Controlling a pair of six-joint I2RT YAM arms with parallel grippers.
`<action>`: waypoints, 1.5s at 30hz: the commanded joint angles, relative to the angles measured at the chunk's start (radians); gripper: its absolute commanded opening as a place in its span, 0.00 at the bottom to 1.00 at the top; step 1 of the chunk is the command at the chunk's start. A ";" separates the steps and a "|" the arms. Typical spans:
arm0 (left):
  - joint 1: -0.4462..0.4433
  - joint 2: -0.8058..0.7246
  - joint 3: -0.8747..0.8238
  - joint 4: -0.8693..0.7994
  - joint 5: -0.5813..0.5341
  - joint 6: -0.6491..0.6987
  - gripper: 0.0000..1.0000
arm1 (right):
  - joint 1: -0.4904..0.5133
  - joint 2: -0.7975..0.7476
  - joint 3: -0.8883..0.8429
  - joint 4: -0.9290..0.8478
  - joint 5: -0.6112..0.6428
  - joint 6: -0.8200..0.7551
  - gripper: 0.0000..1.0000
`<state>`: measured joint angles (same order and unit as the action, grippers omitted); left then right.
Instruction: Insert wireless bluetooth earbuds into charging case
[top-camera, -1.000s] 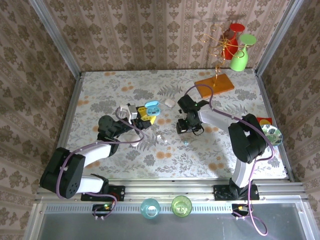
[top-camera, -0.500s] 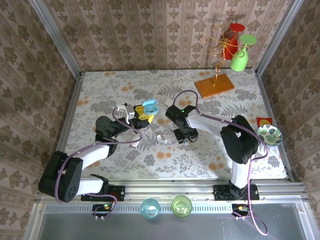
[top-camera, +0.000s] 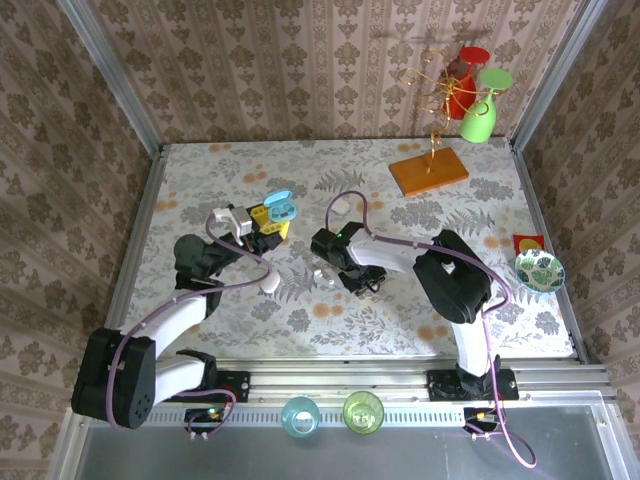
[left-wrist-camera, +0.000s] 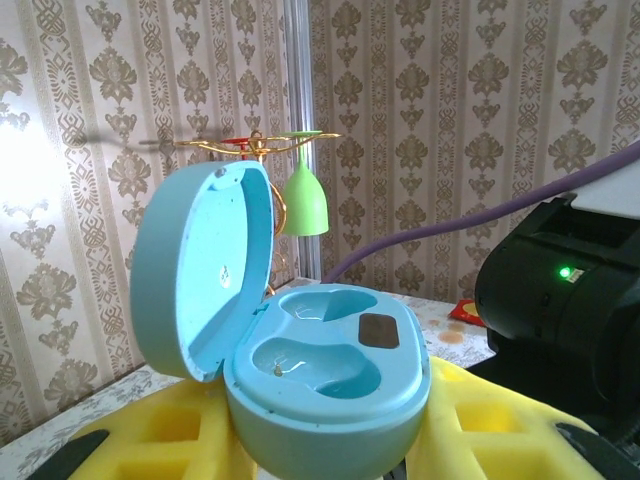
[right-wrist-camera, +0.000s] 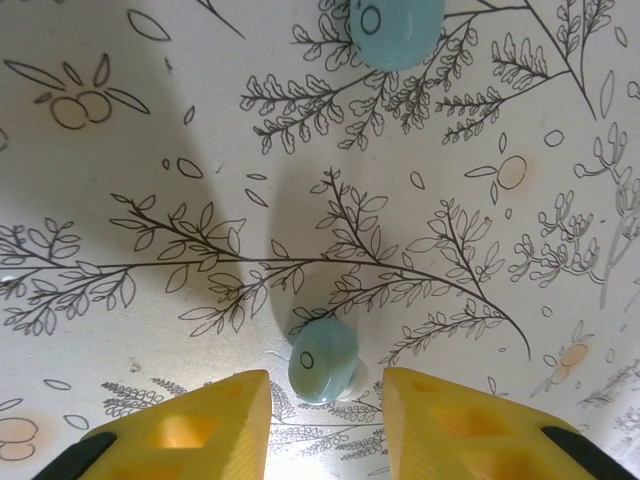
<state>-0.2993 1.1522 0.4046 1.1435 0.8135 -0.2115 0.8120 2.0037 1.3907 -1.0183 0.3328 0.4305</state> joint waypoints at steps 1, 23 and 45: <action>0.011 -0.024 -0.003 -0.010 0.000 0.021 0.31 | 0.014 0.029 0.036 -0.066 0.087 0.027 0.35; 0.013 -0.017 -0.003 -0.001 0.008 0.020 0.31 | 0.027 0.096 0.056 -0.060 0.111 -0.016 0.32; 0.010 0.019 0.008 0.030 0.022 0.001 0.32 | -0.100 -0.121 -0.059 0.088 -0.104 -0.021 0.23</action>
<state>-0.2928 1.1595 0.4042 1.1301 0.8146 -0.2081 0.7525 1.9755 1.3590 -0.9909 0.3279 0.4099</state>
